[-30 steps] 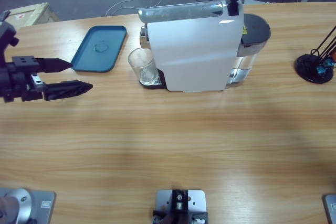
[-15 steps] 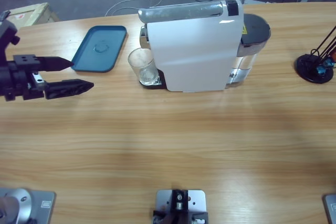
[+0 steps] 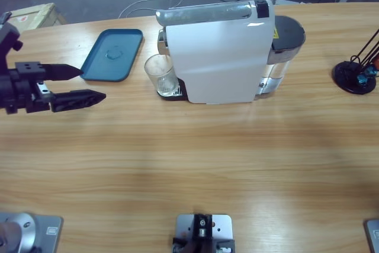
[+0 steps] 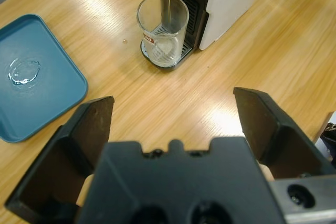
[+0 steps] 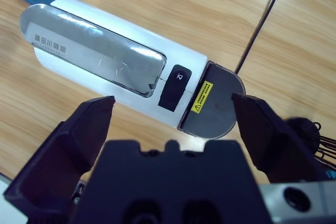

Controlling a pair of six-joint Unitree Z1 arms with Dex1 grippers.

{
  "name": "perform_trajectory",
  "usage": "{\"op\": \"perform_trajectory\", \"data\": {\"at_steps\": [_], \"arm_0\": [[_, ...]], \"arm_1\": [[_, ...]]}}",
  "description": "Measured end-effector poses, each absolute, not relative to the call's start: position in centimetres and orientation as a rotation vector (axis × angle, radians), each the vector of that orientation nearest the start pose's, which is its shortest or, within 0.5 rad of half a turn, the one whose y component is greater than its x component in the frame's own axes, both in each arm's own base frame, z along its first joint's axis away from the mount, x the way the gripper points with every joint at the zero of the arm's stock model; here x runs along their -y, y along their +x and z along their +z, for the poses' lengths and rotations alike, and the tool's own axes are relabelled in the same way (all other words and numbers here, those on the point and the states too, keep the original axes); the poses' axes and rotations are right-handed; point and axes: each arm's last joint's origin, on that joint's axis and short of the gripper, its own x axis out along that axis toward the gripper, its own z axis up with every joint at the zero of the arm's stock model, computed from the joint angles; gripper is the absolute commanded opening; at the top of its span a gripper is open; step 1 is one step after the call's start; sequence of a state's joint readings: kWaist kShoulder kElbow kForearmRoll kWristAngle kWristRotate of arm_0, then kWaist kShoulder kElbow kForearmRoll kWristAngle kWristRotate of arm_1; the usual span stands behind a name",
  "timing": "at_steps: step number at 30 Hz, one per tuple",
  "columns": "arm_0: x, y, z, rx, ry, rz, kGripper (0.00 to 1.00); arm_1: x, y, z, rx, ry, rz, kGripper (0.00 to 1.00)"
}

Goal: Pour coffee

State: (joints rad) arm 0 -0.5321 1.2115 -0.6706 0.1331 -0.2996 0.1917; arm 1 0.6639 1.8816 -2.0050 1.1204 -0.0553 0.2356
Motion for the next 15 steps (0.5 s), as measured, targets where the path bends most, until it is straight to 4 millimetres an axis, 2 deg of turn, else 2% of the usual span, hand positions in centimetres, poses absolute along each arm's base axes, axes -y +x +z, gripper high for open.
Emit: {"op": "perform_trajectory", "data": {"at_steps": [5,9,15], "arm_0": [[10.7,15.3,29.3,-0.613,0.271,-0.861,0.982],[10.7,15.4,29.3,-0.609,0.273,-0.862,0.982],[10.7,15.4,29.3,-0.604,0.277,-0.864,0.982]], "arm_1": [[-23.1,29.8,41.5,-1.024,-0.156,0.437,1.0],[-22.9,28.7,41.9,-1.026,-0.167,0.45,1.0],[-22.9,28.3,41.9,-1.044,-0.179,0.452,1.0]]}}
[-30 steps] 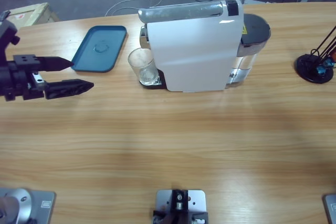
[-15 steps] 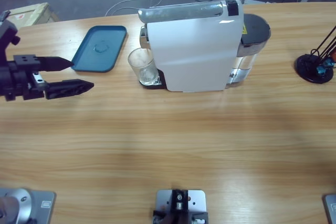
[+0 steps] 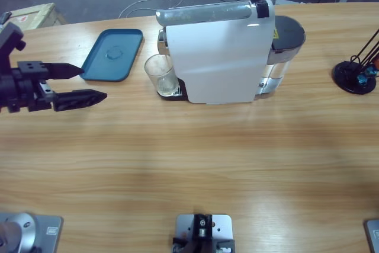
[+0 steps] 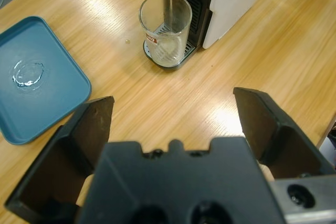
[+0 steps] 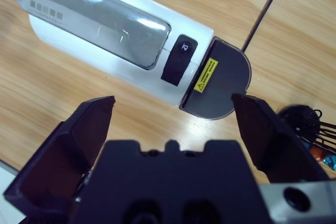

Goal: Pour coffee

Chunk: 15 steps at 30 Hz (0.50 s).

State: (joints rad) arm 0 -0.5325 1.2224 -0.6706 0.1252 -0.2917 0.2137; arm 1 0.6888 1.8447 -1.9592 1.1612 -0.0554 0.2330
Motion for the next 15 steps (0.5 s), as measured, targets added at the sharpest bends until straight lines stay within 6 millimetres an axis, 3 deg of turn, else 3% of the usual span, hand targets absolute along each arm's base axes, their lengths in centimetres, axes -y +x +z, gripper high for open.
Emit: {"op": "perform_trajectory", "data": {"at_steps": [15], "arm_0": [[11.29,15.94,28.76,-0.615,0.311,-0.884,0.982]], "arm_1": [[-22.74,28.04,41.03,-1.077,-0.194,0.444,1.0]]}}
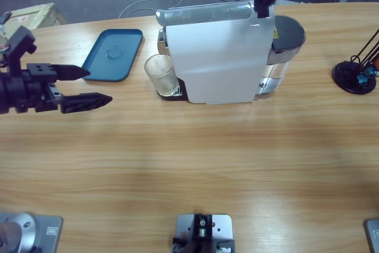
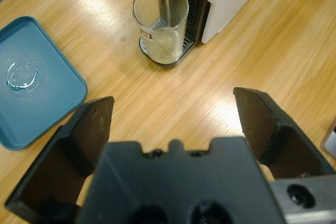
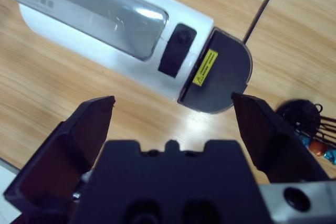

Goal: Pour coffee

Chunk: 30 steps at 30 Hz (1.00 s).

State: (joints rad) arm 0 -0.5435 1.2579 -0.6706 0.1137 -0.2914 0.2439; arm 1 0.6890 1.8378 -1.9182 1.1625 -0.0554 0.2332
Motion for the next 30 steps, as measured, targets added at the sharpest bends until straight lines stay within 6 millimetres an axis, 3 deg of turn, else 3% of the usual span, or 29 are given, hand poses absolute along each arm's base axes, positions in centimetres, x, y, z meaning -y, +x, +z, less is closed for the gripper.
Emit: {"op": "perform_trajectory", "data": {"at_steps": [4,7,12,16,22,30], "arm_0": [[11.3,16.0,28.9,-0.598,0.319,-0.888,0.982],[11.5,16.2,28.8,-0.593,0.325,-0.89,0.982],[11.9,16.9,28.2,-0.614,0.327,-0.89,0.982],[12.6,18.1,27.6,-0.609,0.324,-0.894,0.982],[13.8,20.0,26.6,-0.586,0.326,-0.896,0.982],[14.2,20.2,26.4,-0.568,0.334,-0.941,0.982]], "arm_1": [[-21.1,25.7,40.7,-1.057,-0.188,0.454,1.0],[-19.3,22.7,40.1,-1.028,-0.186,0.479,1.0],[-15.7,17.4,37.7,-1.014,-0.182,0.516,1.0],[-13.3,14.6,35.3,-0.973,-0.149,0.529,1.0],[-11.5,12.7,31.8,-0.9,-0.114,0.548,1.0],[-10.7,12.0,30.4,-0.916,-0.132,0.524,1.0]]}}
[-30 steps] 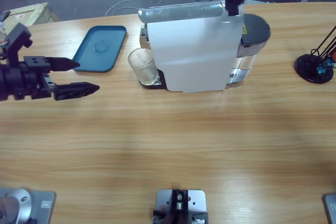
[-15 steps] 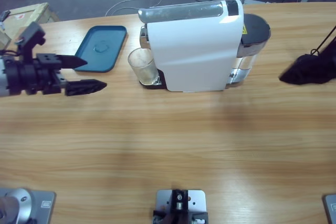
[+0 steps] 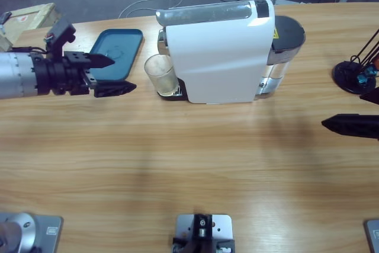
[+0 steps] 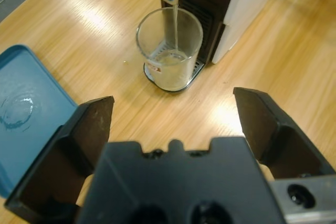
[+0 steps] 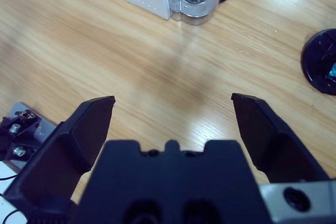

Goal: Pour coffee

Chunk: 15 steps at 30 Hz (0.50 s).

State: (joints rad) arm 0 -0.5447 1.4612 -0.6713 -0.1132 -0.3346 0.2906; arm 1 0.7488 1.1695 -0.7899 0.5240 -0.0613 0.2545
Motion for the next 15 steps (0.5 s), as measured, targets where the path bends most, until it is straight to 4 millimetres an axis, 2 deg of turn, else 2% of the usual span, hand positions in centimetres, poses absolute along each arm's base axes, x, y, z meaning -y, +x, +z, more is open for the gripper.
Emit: {"op": "perform_trajectory", "data": {"at_steps": [15], "arm_0": [[13.4,18.5,27.5,-0.567,0.317,-0.998,0.982]], "arm_1": [[-10.5,11.7,30.3,-0.915,-0.133,0.522,1.0]]}}
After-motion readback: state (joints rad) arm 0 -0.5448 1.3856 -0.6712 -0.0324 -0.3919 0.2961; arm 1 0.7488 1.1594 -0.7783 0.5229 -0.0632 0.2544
